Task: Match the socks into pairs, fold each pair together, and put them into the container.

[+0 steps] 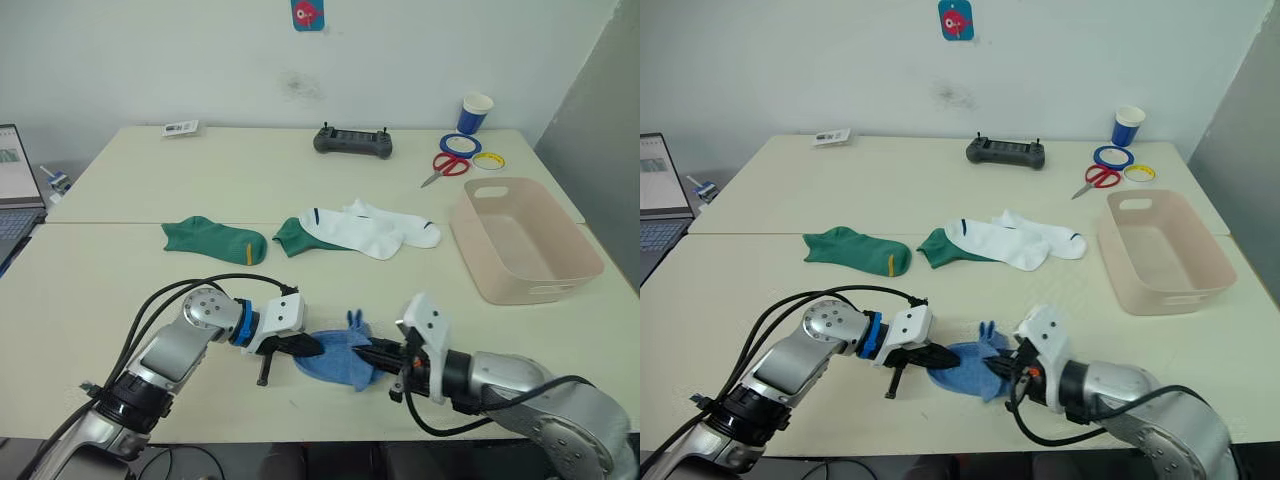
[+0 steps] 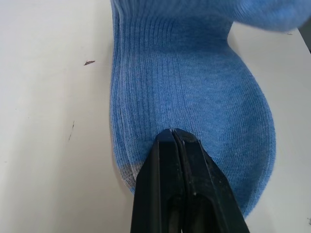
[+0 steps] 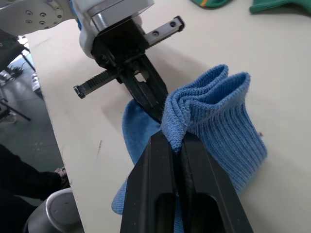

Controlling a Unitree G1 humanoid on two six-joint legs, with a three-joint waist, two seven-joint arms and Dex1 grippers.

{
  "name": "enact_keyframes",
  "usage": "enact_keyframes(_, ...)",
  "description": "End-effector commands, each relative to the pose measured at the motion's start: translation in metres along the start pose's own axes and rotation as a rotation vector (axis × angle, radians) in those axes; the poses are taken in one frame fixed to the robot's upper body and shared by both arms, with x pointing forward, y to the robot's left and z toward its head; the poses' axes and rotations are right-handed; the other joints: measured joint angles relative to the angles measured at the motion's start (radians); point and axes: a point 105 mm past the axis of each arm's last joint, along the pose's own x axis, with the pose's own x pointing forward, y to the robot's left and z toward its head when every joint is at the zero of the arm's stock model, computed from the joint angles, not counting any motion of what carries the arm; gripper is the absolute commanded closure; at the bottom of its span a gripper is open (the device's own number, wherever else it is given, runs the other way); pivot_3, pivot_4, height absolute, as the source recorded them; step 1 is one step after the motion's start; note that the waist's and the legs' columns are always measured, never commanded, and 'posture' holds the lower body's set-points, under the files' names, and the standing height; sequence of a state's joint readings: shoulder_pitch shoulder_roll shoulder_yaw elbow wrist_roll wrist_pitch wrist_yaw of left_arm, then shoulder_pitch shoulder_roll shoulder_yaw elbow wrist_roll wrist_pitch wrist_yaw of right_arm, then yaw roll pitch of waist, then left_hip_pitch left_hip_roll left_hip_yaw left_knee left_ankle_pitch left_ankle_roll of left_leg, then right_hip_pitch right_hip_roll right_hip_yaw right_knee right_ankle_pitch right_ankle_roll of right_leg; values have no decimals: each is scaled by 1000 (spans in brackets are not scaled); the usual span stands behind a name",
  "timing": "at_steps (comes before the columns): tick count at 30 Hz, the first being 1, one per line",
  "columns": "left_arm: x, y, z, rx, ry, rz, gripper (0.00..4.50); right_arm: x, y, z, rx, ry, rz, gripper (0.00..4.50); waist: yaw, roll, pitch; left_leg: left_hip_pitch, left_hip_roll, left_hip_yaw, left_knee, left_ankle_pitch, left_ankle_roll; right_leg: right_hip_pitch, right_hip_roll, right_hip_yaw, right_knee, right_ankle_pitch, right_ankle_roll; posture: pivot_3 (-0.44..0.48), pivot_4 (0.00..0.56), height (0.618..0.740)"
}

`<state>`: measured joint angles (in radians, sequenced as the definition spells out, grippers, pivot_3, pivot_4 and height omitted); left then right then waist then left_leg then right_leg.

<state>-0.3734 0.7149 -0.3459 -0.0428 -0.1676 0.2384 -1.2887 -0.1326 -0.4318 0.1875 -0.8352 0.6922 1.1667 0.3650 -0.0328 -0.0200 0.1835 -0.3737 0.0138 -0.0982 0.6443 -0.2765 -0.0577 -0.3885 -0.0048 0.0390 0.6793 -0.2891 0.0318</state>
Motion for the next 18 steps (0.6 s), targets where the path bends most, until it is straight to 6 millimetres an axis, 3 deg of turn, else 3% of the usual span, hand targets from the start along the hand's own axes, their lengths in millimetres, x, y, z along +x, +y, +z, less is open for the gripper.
enact_keyframes(1, 4, -4, -6, -11, 22, -8, 4500, 10, 4, 2, 24, -2, 35, 4468, 0, 0, 0, 0, 0, 0, 0, 0, 0, 0, 0, 0, 0, 0, 0, 0, 150, 740)
enact_keyframes(10, -3, -8, -5, -11, 34, -8, 4500, 41, -5, -10, 69, 41, 31, 4468, -2, 0, 0, 0, 0, 0, 0, 0, 0, 0, 0, 0, 0, 0, 0, 0, 150, 740)
enact_keyframes(14, -7, -4, -3, -12, 34, 12, 4500, 44, -5, -3, 66, 18, 30, 4468, -2, 0, 0, 0, 0, 0, 0, 0, 0, 0, 0, 0, 0, 0, 0, 0, 150, 740)
enact_keyframes(15, -9, -3, -3, -13, 34, 20, 4500, 42, -4, 1, 56, 7, 33, 3915, -2, 0, 0, 0, 0, 0, 0, 0, 0, -1, 0, 0, 0, 0, 0, 0, 150, 740)
enact_keyframes(18, -15, -1, -3, -22, 33, 42, 4500, 33, 1, 16, 35, -25, 52, 2993, -3, 0, 0, 0, 0, 0, 0, 0, 0, -1, 0, 0, 0, 0, 0, 0, 150, 740)
